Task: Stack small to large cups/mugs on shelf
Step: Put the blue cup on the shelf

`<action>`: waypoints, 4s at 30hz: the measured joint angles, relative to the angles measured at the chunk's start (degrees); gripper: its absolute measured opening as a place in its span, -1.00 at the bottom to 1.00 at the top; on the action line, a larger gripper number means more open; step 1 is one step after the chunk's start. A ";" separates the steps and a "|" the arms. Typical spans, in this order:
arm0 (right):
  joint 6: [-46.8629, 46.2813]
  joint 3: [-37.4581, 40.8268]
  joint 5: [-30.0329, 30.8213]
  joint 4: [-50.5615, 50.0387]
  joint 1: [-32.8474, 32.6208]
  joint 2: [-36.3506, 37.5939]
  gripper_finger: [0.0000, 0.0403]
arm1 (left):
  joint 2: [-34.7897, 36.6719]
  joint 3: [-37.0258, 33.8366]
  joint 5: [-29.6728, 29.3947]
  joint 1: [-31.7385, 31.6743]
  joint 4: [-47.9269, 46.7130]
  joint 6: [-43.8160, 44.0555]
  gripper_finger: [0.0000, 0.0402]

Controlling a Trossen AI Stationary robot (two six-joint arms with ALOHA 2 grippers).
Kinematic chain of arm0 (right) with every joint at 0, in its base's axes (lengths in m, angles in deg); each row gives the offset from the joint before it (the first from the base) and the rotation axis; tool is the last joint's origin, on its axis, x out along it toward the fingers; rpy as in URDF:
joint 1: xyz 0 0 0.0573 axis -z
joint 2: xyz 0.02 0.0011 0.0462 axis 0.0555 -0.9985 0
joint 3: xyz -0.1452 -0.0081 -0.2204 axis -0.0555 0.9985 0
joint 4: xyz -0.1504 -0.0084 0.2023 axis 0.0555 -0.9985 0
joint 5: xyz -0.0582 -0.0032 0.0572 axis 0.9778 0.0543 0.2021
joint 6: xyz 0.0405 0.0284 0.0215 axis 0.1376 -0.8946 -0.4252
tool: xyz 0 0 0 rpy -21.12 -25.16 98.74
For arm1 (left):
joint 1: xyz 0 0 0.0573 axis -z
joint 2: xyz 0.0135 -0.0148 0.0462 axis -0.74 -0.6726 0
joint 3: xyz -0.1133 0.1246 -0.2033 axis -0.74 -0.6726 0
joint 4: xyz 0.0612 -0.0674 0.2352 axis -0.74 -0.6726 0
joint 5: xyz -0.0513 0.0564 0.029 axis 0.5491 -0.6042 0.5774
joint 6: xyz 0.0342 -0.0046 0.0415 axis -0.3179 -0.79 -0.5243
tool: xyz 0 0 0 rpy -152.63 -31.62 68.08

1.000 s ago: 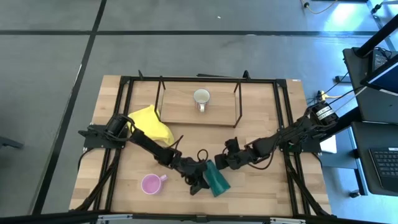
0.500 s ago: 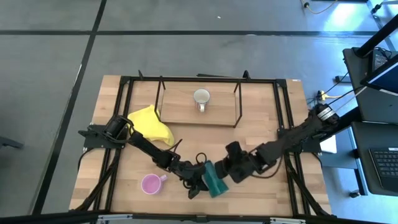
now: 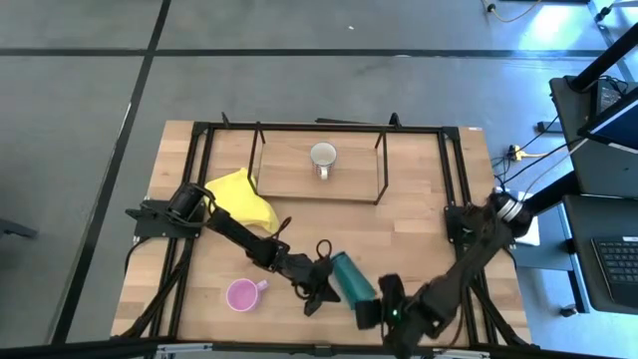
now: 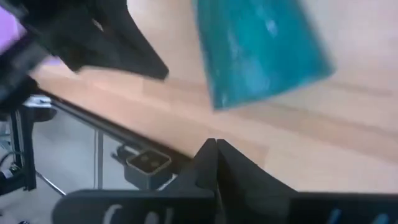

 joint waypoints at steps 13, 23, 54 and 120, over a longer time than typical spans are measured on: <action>-1.72 -5.82 -4.72 -9.67 2.03 -8.04 -0.99 | 4.75 0.03 0.18 -3.14 -4.78 -11.59 -1.00; -1.79 -4.68 -4.91 -13.10 3.21 -8.15 -0.99 | 9.03 -0.04 -7.56 -8.51 -28.00 -26.52 -1.00; -1.65 -4.68 -5.70 -14.28 5.23 -8.11 -0.99 | 5.03 -0.09 -4.14 -15.76 -19.52 -30.23 -1.00; 37.45 -27.98 9.01 -31.70 14.86 0.79 -0.64 | 10.02 -0.04 -7.20 -4.96 -21.54 -22.11 -1.00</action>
